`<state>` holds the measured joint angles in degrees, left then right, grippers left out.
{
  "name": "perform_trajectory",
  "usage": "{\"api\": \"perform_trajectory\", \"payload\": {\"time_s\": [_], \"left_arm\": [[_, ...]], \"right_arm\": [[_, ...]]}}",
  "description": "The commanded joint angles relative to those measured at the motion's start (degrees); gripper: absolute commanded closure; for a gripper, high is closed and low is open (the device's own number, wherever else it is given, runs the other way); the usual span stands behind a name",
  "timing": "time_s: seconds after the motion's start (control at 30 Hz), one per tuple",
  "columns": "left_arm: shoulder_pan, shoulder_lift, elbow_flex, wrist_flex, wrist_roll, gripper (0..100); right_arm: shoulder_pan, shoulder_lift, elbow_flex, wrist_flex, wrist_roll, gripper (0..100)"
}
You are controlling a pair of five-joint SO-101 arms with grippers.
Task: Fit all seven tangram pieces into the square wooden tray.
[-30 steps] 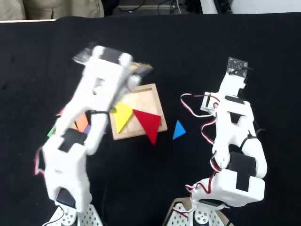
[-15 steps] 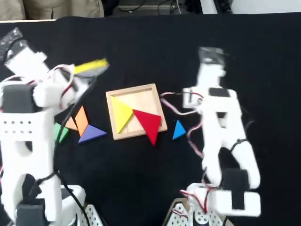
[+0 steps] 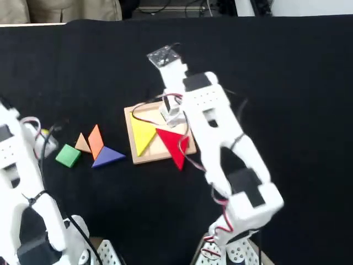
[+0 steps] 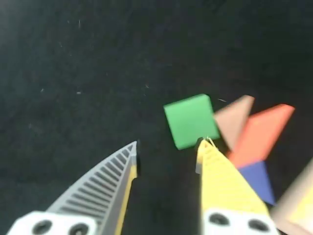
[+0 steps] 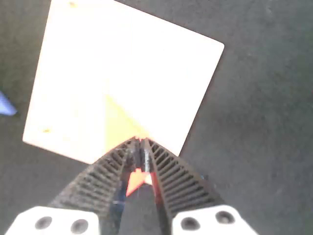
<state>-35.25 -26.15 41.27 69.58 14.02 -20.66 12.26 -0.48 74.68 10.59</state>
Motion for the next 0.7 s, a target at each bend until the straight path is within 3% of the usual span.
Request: {"api": "perform_trajectory", "payload": {"time_s": [0.0,0.13,0.37,0.67], "left_arm": [[-2.1,-1.6,8.3,-9.1,-1.0,80],[-4.4,-1.1,11.2,-11.3,-1.0,80],[-4.4,-1.5,19.6,-23.6,-1.2,80],[-2.2,-1.5,20.4,-24.5,-1.4,80]], "right_arm": [[-1.1,5.4,-9.0,0.9,0.2,98.8],[-2.7,11.1,-13.7,3.3,0.5,98.8],[-1.9,18.7,-17.8,4.0,0.6,98.8],[-4.6,21.0,-18.2,7.0,0.6,98.8]]}}
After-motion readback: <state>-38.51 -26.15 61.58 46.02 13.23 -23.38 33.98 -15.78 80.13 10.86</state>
